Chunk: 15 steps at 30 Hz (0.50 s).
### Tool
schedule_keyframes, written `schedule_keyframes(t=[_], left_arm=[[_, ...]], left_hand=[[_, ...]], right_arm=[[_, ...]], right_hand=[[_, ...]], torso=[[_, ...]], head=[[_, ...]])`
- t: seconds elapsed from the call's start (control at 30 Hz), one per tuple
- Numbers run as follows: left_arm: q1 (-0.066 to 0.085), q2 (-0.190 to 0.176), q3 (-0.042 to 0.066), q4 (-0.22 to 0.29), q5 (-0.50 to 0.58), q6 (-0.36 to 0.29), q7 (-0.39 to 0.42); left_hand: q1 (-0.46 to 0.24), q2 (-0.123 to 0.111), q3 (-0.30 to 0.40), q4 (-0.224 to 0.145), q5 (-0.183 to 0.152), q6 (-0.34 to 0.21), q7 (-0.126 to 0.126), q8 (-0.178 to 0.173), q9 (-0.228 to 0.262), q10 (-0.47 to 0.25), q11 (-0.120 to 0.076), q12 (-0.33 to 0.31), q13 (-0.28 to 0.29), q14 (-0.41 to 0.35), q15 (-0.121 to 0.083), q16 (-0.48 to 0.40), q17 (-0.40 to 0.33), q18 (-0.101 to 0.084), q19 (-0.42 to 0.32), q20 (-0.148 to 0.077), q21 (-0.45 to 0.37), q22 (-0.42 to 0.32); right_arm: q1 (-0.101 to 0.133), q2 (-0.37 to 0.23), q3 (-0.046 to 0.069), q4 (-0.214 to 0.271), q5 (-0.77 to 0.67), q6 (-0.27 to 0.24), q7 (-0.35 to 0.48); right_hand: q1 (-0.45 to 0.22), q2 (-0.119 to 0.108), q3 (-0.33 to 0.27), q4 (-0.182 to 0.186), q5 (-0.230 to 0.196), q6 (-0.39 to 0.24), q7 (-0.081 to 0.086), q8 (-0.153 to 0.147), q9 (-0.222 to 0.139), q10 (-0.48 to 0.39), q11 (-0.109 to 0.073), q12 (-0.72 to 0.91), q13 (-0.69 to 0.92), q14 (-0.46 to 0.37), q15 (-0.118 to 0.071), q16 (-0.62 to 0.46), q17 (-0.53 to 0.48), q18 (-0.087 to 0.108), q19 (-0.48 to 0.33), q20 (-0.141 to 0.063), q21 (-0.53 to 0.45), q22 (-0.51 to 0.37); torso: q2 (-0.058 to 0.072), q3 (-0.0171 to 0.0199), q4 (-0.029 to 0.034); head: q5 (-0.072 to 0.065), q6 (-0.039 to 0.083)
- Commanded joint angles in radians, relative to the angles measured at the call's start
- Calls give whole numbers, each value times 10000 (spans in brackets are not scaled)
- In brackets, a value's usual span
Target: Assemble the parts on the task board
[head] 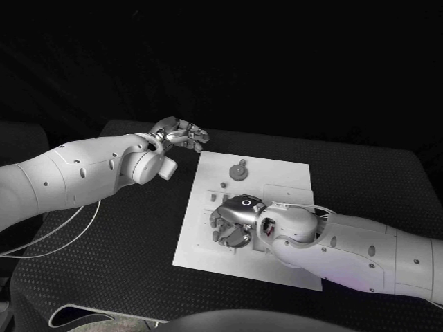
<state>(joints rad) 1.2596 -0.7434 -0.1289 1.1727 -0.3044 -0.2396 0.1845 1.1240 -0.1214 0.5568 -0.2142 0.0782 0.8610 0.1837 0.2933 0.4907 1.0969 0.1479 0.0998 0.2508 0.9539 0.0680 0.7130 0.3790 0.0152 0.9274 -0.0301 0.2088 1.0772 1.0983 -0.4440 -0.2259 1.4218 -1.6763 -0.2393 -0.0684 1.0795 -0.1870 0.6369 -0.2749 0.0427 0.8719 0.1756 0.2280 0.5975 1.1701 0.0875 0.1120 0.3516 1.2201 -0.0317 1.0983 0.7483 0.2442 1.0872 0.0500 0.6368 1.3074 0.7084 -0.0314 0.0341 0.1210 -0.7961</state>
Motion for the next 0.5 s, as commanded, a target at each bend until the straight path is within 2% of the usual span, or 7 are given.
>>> schedule_keyframes(t=[0.03, 0.17, 0.27, 0.3, 0.37, 0.4, 0.5], left_arm=[[26, 5, 7, 9, 35, 124, 71], [26, 11, 7, 2, 35, 132, 75], [26, 8, 7, -8, 36, 113, 88], [26, 10, 7, -22, 36, 108, 96], [26, 14, 7, -56, 42, 101, 115], [25, 27, 7, -95, 56, 105, 119], [25, 67, 6, -161, 96, 108, 127]], left_hand=[[-107, 8, -14, 49, 27, -91, -7, 38, -9, -71, -7, -36, -15, 74, 7, -40, 14, 178, 76, -8, -68, 11], [-106, 8, -14, 50, 27, -91, -7, 39, -9, -71, -7, -36, -16, 74, 7, -43, 18, 178, 76, -8, -70, 12], [-106, 10, -14, 52, 27, -90, -7, 40, -9, -70, -7, -36, -15, 75, 7, -44, 19, 178, 77, -7, -71, 13], [-107, 11, -14, 53, 27, -90, -7, 41, -9, -69, -7, -36, -15, 75, 7, -45, 20, 178, 77, -7, -71, 13], [-108, 11, -14, 54, 27, -88, -8, 42, -9, -67, -8, -35, -15, 75, 7, -46, 22, 178, 77, -7, -72, 14], [-107, 11, -14, 54, 27, -87, -8, 43, -8, -65, -9, -34, -14, 75, 7, -46, 23, 178, 77, -7, -73, 14], [-109, 13, -15, 57, 27, -81, -10, 47, -7, -58, -11, -30, -13, 77, 7, -48, 27, 178, 78, -7, -74, 15]], right_arm=[[11, -69, 1, 64, 66, -260, 23], [129, -250, 8, 207, 231, -579, 125], [266, -485, 78, 363, 680, -857, 299], [359, -619, 123, 436, 988, -1064, 403], [520, -863, 319, 578, 1397, -1222, 535], [560, -993, 467, 629, 1701, -1185, 628], [833, -1405, 579, 798, 2840, -1005, 731]], right_hand=[[-14, -73, -63, 5, 45, -48, 9, -41, -16, -22, -14, -47, -8, -13, 46, 45, -8, 176, -65, 20, -51, 201], [-2, -79, -68, -2, 45, -56, 23, -42, -17, -20, -12, -48, -4, -17, 48, 52, -7, 176, -67, 19, -48, 203], [16, -81, -80, -6, 45, -54, 33, -34, -16, 3, -16, -38, 8, -3, 44, 74, -3, 176, -52, 16, -32, 208], [12, -87, -89, -1, 45, -54, 36, -31, -16, 14, -18, -33, 14, 3, 42, 83, -2, 176, -45, 15, -24, 210], [-54, -59, -136, 71, 41, 2, 24, 15, -2, 188, -52, 59, 75, 44, 23, 119, -6, 176, -38, 18, 2, 215], [-160, -47, -186, 144, 45, 94, -9, 75, 22, 292, -74, 115, 111, 34, 2, 104, -26, 171, -71, 32, -4, 213], [-335, -8, -276, 278, 46, 186, -57, 144, 51, 457, -134, 210, 189, 11, -53, 79, -62, 176, -118, 50, -4, 213]], torso=[[-2, 3, 5], [-6, 0, 6], [-8, -2, 2], [-11, -2, -4], [-18, 3, -9], [-18, 7, -14], [-30, 11, -17]], head=[[-5, 4], [-21, 16], [-66, 83], [-76, 99], [-118, 163], [-145, 188], [-207, 216]])
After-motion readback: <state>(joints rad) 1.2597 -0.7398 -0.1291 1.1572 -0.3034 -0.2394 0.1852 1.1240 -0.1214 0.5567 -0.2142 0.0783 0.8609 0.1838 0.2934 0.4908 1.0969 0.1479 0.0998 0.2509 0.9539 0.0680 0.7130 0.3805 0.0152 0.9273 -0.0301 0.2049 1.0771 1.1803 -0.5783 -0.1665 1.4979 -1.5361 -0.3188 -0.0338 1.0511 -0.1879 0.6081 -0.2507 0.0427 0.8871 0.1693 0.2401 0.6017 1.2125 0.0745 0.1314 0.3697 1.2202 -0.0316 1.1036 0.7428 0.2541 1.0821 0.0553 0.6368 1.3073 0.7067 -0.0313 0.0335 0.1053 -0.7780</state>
